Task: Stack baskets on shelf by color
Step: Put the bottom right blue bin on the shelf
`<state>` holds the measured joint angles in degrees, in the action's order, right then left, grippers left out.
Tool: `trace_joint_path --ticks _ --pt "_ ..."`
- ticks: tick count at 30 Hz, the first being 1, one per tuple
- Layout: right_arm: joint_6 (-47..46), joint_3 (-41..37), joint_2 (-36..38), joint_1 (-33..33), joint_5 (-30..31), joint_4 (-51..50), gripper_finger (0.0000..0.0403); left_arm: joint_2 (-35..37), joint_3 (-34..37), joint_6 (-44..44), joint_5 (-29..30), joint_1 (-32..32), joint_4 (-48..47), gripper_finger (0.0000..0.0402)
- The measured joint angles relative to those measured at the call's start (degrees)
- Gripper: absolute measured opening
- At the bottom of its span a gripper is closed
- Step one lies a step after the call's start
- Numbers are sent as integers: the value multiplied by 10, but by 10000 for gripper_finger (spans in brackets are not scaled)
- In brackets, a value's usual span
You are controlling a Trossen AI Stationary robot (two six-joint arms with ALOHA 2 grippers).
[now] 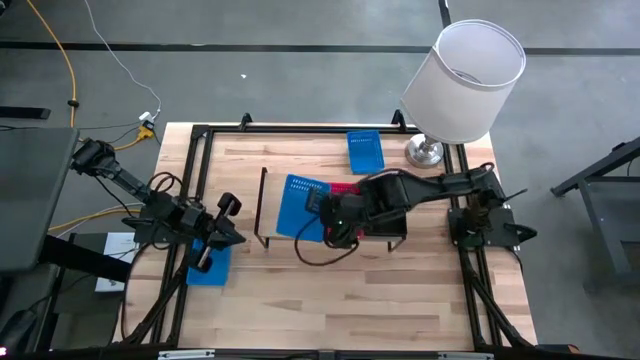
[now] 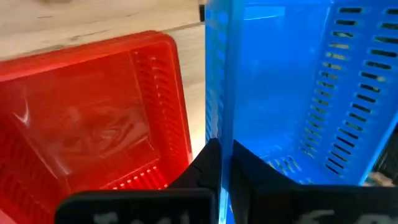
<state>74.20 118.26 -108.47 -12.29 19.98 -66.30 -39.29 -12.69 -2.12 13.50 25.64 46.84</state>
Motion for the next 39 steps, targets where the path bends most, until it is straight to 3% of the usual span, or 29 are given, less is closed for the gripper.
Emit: trace_joint_path --ticks 5,14,26,35,39 --pt "81 0 -5 21 -28 9 0 0 0 0 37 0 0 3" --pt "159 0 -35 49 -80 31 0 0 0 0 39 0 -2 3" --pt "81 0 -39 62 -173 35 0 0 0 -3 39 0 -3 3" --pt "68 0 -61 77 -165 40 0 0 0 -11 52 0 -4 3" --pt "68 0 -85 79 -127 39 0 0 0 -11 52 -1 -7 3"
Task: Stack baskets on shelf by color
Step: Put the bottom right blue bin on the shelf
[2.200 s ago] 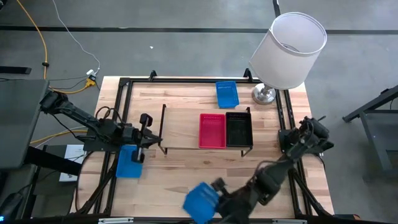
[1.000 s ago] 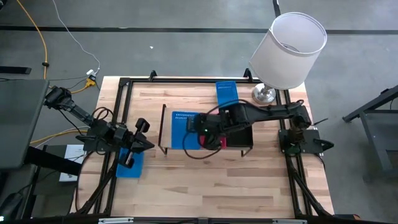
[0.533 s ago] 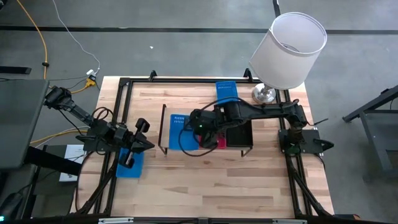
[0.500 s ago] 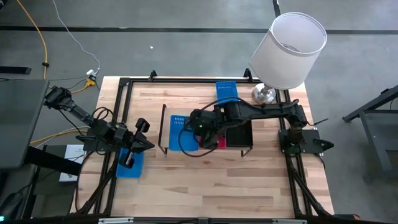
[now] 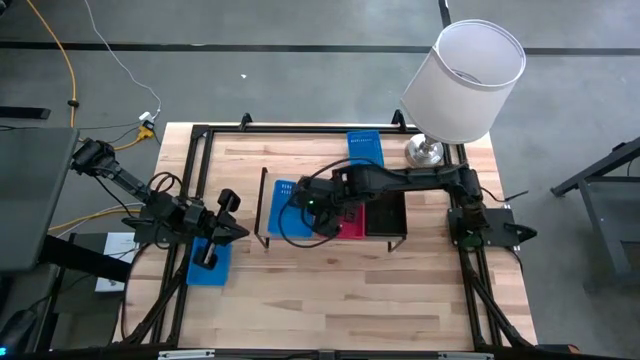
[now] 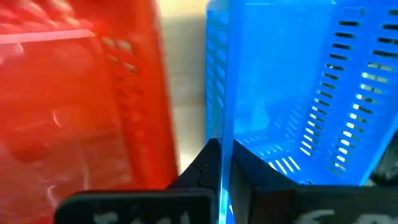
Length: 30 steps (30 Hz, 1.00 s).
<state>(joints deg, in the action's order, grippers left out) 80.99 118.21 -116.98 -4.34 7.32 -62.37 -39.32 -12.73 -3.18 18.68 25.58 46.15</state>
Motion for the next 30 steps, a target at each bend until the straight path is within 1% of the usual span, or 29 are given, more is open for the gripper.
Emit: trace_joint_path --ticks 3,11,14,18,23,26,30 --pt "-2 0 -12 0 29 4 0 0 0 0 0 0 0 3" --pt "-43 0 -9 -7 38 5 5 0 0 0 0 0 0 3" --pt "-64 0 -9 -10 57 7 27 0 0 0 0 0 0 3" --pt "-75 0 -9 -14 75 9 72 0 0 0 0 0 0 3" --pt "-63 0 -6 -20 110 6 121 0 0 0 0 0 0 3" --pt "-43 0 -4 -24 138 5 133 0 0 0 0 0 0 3" --pt "-31 14 1 -24 135 -1 135 0 0 0 0 0 0 3"
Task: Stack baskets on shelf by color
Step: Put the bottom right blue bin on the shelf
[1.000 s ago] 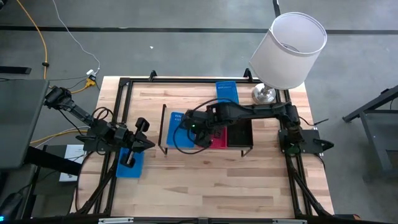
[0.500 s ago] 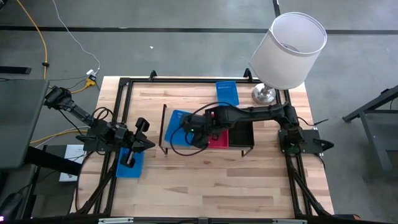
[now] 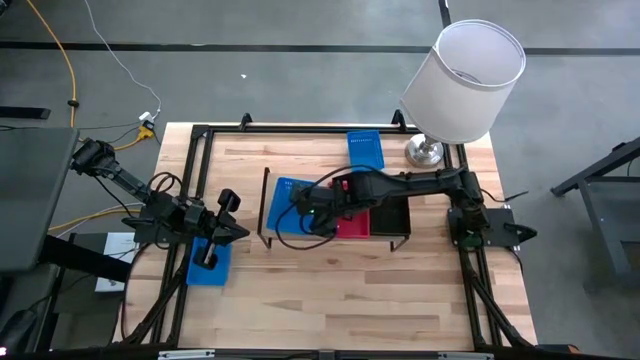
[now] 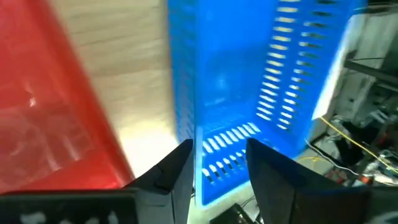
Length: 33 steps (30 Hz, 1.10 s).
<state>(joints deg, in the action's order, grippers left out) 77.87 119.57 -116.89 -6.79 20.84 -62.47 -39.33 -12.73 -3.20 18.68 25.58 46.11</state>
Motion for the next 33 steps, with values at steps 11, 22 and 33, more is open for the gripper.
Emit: trace_joint_path --ticks 11,22,33 --pt "-129 145 20 0 -55 -63 129 0 0 -16 10 0 -6 3" --pt "-489 118 101 -11 -57 -280 10 0 0 -44 70 -1 -17 3" --pt "-658 -161 299 -46 -71 -220 1 0 0 -45 90 -1 -18 3"
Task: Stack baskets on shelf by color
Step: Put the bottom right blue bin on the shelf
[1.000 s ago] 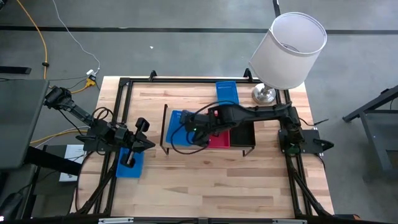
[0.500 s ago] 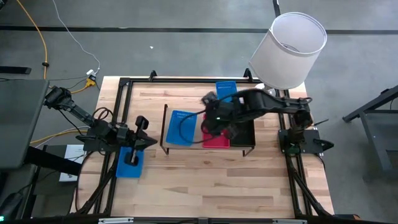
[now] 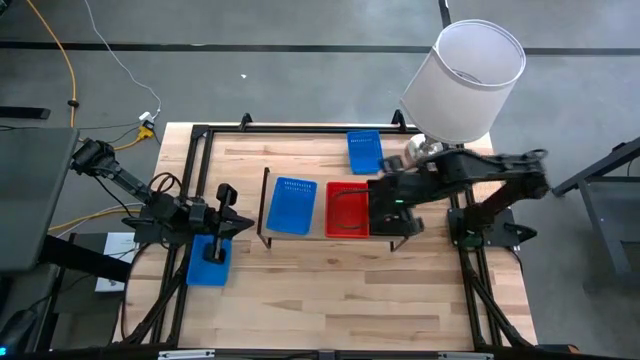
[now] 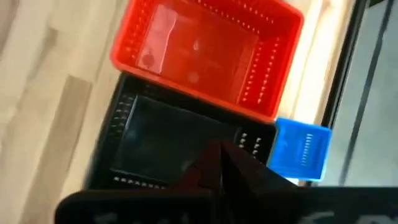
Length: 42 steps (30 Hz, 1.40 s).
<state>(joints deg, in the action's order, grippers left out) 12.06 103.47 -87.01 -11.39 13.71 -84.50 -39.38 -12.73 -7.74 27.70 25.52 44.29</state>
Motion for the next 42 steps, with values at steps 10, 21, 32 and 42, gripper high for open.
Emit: trace_joint_path --ticks 10,21,32,42 --pt "-119 -278 241 -77 84 254 0 -2 0 33 79 0 -21 3" --pt "-136 -400 303 -105 132 389 0 -23 -112 280 215 0 -411 0" --pt "-136 -400 283 -105 127 420 0 -64 -130 341 198 -45 -470 0" --pt "-136 -400 282 -105 122 427 0 -96 -130 356 102 -123 -470 0"
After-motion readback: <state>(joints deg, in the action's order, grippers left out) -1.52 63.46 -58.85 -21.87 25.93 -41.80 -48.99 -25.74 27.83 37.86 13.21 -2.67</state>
